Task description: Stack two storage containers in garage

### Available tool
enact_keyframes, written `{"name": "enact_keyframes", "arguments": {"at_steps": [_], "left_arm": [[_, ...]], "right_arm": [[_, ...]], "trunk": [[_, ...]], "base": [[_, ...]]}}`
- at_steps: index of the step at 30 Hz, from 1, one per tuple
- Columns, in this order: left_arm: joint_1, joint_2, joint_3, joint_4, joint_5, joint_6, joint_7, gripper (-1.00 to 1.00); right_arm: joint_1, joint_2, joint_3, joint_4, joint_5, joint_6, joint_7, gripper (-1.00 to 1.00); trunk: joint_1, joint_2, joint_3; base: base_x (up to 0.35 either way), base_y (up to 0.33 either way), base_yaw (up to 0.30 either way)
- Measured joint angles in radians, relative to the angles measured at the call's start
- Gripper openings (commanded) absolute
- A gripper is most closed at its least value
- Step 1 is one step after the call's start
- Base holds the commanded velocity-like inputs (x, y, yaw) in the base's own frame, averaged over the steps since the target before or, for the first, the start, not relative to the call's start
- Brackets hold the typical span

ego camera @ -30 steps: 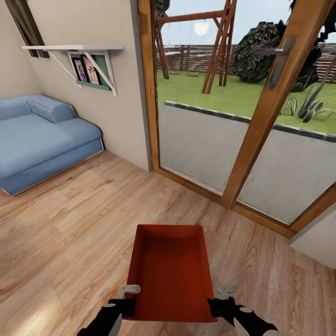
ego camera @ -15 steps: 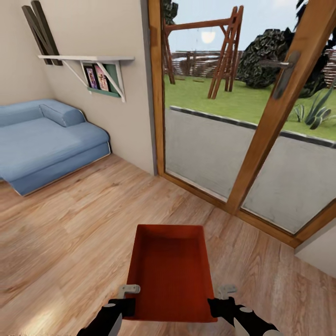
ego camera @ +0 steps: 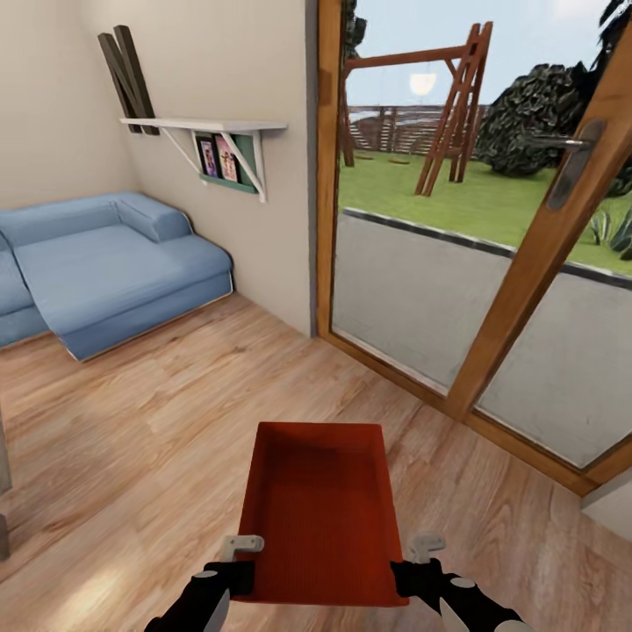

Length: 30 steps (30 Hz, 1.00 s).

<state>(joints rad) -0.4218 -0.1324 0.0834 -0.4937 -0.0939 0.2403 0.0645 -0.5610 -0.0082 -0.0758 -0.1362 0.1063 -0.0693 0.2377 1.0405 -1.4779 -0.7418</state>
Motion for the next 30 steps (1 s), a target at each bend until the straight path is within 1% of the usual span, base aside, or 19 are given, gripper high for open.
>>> {"name": "enact_keyframes", "arguments": {"at_steps": [24, 30], "left_arm": [[0.0, -0.001, 0.001, -0.001, -0.003, 0.002, 0.0, -1.0], [-0.001, 0.0, 0.0, 0.0, 0.001, 0.0, 0.001, -1.0]], "right_arm": [[0.0, -0.001, -0.002, 0.0, 0.001, 0.0, 0.001, -1.0], [0.0, 0.0, 0.0, 0.0, 0.0, 0.0, 0.001, -1.0]], "trunk": [[-0.092, 0.168, 0.107], [-0.116, 0.21, 0.133]], "base": [[0.002, 0.0, 0.167], [0.236, 0.024, 0.159]]}}
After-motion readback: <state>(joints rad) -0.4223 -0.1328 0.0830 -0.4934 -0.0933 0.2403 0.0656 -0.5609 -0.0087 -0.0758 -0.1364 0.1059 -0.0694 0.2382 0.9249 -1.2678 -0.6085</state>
